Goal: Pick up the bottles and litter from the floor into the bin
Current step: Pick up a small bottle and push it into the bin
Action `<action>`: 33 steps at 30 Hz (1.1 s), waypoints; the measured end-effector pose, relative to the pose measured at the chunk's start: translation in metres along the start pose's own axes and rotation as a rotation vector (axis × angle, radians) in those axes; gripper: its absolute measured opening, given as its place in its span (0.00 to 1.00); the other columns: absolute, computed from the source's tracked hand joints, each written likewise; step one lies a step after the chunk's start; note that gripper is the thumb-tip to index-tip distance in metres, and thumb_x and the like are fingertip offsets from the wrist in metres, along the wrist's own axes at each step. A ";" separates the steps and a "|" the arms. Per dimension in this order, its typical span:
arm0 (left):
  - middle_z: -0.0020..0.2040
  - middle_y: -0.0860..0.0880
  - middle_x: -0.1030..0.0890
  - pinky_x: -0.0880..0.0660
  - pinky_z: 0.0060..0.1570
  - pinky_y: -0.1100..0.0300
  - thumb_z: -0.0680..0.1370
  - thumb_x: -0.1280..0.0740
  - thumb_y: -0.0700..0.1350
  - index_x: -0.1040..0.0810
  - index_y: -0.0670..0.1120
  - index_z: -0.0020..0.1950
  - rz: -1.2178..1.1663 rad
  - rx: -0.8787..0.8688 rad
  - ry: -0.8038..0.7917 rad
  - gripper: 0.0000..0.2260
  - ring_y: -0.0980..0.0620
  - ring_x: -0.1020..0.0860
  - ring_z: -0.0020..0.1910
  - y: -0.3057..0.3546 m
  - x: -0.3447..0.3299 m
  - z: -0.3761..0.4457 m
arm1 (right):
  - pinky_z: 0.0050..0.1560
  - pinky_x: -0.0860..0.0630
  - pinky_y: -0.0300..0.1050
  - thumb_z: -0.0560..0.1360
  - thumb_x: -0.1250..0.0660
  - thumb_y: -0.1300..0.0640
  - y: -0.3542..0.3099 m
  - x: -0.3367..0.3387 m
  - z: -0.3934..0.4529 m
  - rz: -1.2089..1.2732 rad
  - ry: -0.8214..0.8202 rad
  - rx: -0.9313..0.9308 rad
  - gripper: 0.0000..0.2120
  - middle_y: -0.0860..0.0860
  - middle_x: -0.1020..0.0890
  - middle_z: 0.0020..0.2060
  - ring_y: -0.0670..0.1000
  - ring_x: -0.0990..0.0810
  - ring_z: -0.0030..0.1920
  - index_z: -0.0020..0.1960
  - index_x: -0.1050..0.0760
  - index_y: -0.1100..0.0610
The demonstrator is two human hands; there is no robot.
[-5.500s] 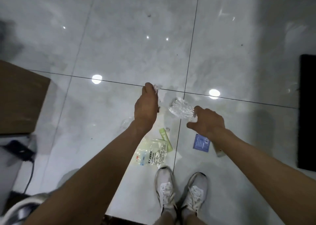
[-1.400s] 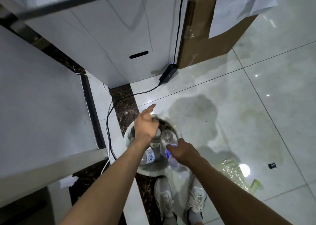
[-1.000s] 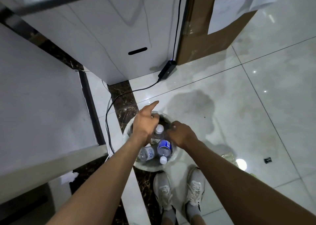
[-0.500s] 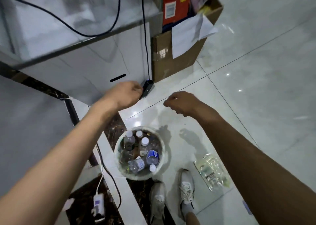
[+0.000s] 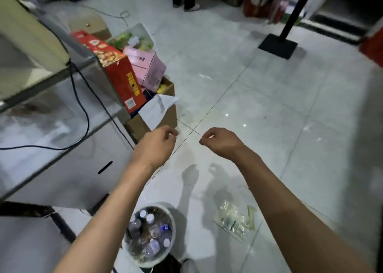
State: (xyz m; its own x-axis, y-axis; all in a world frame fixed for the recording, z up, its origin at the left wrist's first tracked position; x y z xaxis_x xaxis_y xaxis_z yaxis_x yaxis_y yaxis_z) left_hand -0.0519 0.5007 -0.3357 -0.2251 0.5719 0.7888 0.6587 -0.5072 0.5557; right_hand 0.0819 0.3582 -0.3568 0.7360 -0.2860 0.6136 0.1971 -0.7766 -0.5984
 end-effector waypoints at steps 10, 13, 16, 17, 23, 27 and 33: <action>0.50 0.55 0.20 0.25 0.51 0.54 0.79 0.42 0.48 0.23 0.55 0.60 0.086 -0.241 -0.045 0.13 0.49 0.21 0.50 0.194 -0.020 -0.091 | 0.44 0.28 0.41 0.74 0.33 0.49 0.120 0.149 -0.165 0.281 0.262 -0.070 0.10 0.44 0.21 0.45 0.44 0.25 0.38 0.55 0.22 0.48; 0.50 0.53 0.18 0.24 0.53 0.54 0.78 0.42 0.47 0.22 0.55 0.60 0.156 -0.295 -0.117 0.14 0.49 0.20 0.49 0.247 -0.055 -0.121 | 0.42 0.27 0.40 0.73 0.33 0.50 0.167 0.167 -0.213 0.292 0.285 -0.124 0.10 0.46 0.19 0.43 0.45 0.23 0.37 0.54 0.21 0.49; 0.52 0.55 0.20 0.26 0.53 0.55 0.79 0.42 0.47 0.23 0.54 0.62 0.214 -0.353 -0.169 0.15 0.49 0.22 0.53 0.297 -0.094 -0.164 | 0.46 0.24 0.44 0.72 0.33 0.50 0.219 0.182 -0.262 0.314 0.323 -0.174 0.11 0.47 0.19 0.46 0.47 0.24 0.38 0.54 0.21 0.49; 0.53 0.56 0.20 0.27 0.52 0.56 0.79 0.42 0.47 0.23 0.54 0.63 0.233 -0.371 -0.179 0.15 0.49 0.22 0.54 0.312 -0.106 -0.178 | 0.48 0.24 0.46 0.72 0.33 0.50 0.235 0.187 -0.277 0.311 0.333 -0.190 0.11 0.47 0.19 0.47 0.47 0.24 0.39 0.54 0.21 0.49; 0.59 0.54 0.19 0.31 0.46 0.58 0.80 0.43 0.47 0.24 0.53 0.64 0.365 -0.480 -0.199 0.15 0.49 0.22 0.54 0.377 -0.165 -0.245 | 0.53 0.23 0.45 0.73 0.34 0.49 0.310 0.213 -0.345 0.247 0.379 -0.281 0.12 0.47 0.20 0.47 0.50 0.22 0.48 0.56 0.22 0.50; 0.57 0.51 0.19 0.31 0.47 0.58 0.79 0.44 0.44 0.25 0.51 0.65 0.522 -0.598 -0.140 0.17 0.47 0.22 0.55 0.410 -0.191 -0.269 | 0.54 0.23 0.46 0.73 0.35 0.51 0.343 0.226 -0.369 0.229 0.408 -0.322 0.12 0.48 0.19 0.46 0.50 0.21 0.48 0.55 0.22 0.51; 0.58 0.50 0.19 0.32 0.48 0.57 0.79 0.43 0.43 0.25 0.50 0.66 0.513 -0.673 -0.174 0.17 0.46 0.23 0.56 0.442 -0.224 -0.258 | 0.52 0.25 0.45 0.75 0.36 0.51 0.366 0.242 -0.354 0.183 0.422 -0.369 0.13 0.50 0.20 0.52 0.52 0.22 0.52 0.57 0.22 0.52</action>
State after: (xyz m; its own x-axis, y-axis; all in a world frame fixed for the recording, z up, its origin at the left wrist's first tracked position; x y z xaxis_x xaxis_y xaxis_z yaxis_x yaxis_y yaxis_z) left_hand 0.1046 -0.0183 -0.1989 0.1335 0.2302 0.9639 0.0709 -0.9724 0.2224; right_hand 0.1030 -0.1943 -0.2447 0.4004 -0.5740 0.7143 -0.2032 -0.8157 -0.5416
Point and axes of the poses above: each hand's wrist, its own z-axis towards the middle knuckle, its own x-axis out of the back of the hand, y = z × x, the point moved 7 cm from there along z, towards the middle knuckle
